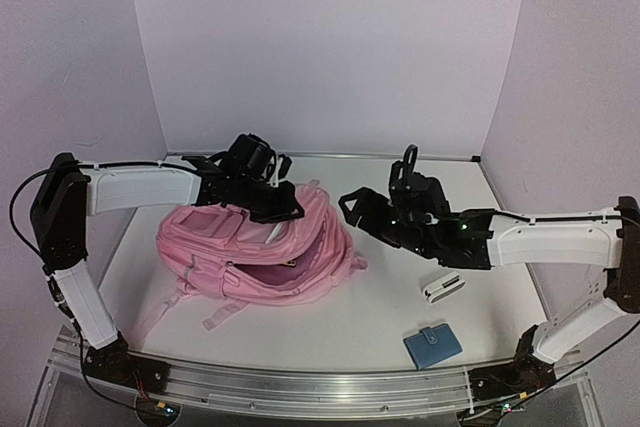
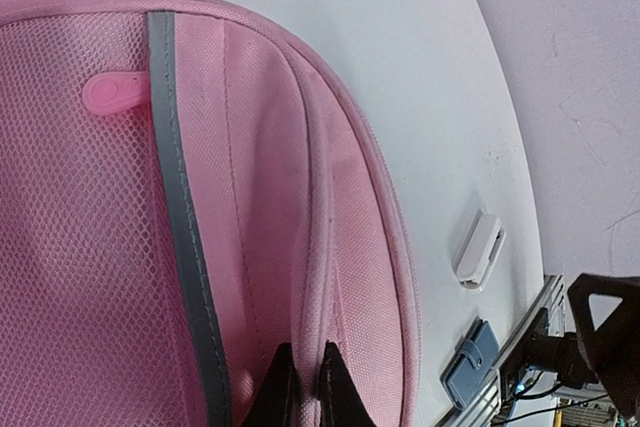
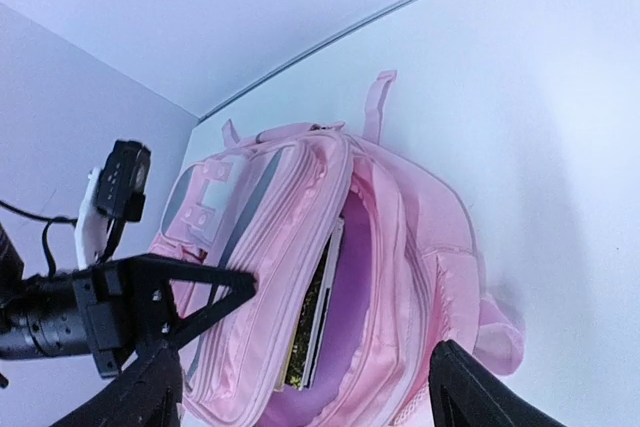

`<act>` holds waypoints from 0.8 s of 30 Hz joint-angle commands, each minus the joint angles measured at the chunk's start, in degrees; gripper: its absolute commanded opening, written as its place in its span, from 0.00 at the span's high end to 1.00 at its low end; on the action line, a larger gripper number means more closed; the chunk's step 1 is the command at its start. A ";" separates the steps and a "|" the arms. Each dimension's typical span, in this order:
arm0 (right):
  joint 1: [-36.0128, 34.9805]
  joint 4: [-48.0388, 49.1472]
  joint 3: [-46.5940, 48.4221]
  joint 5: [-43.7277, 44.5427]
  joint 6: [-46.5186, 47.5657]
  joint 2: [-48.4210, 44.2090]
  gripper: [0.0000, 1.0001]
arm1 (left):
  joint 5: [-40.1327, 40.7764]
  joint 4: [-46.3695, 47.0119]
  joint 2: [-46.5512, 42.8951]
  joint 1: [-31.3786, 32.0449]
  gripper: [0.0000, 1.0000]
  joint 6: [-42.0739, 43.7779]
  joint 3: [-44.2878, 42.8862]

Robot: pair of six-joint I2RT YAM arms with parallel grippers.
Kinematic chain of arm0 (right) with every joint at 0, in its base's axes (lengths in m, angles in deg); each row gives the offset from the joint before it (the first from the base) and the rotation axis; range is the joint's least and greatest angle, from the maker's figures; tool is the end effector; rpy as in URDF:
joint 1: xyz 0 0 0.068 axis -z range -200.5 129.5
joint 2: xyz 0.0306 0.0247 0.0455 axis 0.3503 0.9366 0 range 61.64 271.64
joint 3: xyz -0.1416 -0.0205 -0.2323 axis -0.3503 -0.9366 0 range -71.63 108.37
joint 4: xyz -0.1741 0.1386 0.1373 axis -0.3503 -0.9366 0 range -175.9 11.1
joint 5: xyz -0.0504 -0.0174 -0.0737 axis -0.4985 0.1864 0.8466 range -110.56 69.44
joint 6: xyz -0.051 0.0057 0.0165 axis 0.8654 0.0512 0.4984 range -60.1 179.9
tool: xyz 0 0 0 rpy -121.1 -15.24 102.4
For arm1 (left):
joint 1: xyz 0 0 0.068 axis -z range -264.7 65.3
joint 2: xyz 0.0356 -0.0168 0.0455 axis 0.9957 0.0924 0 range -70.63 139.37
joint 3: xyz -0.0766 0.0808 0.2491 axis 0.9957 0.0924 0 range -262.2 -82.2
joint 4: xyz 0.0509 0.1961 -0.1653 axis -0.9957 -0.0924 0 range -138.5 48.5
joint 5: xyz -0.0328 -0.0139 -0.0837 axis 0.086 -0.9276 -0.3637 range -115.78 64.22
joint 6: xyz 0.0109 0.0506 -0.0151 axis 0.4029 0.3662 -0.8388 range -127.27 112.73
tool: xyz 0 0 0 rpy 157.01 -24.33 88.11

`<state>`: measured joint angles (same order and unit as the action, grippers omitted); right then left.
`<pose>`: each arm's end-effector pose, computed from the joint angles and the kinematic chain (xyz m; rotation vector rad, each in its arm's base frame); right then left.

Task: Pack the student bag
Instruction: Place the book in the student bag, then zip the student bag at the center of the board.

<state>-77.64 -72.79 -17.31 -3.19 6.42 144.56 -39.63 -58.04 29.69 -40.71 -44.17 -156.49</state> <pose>0.1887 0.2723 0.2696 0.1448 2.0698 0.9545 0.2775 -0.2797 0.2462 0.2875 2.4844 -0.9425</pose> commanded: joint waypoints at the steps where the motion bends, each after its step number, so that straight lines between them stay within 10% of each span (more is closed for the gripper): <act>1: -2.89 -0.92 4.11 -2.02 5.36 -0.69 0.27 | -1.77 9.94 -0.29 -0.09 0.81 -0.62 -5.35; 5: -5.86 -0.60 6.90 -5.10 6.34 1.69 0.35 | 1.12 8.97 -5.85 -1.57 0.40 -0.80 -0.50; 9: -9.43 0.12 10.59 -6.61 6.95 6.75 0.41 | 3.17 2.84 -13.31 -4.76 0.21 -1.96 5.69; 24: -19.14 -12.18 26.84 4.74 23.01 31.47 0.29 | 0.29 -11.12 -41.87 -32.69 0.03 -5.25 31.11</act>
<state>-94.84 -77.57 3.95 -6.35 20.17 171.58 -38.24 -64.40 -7.09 -68.72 -50.62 -126.76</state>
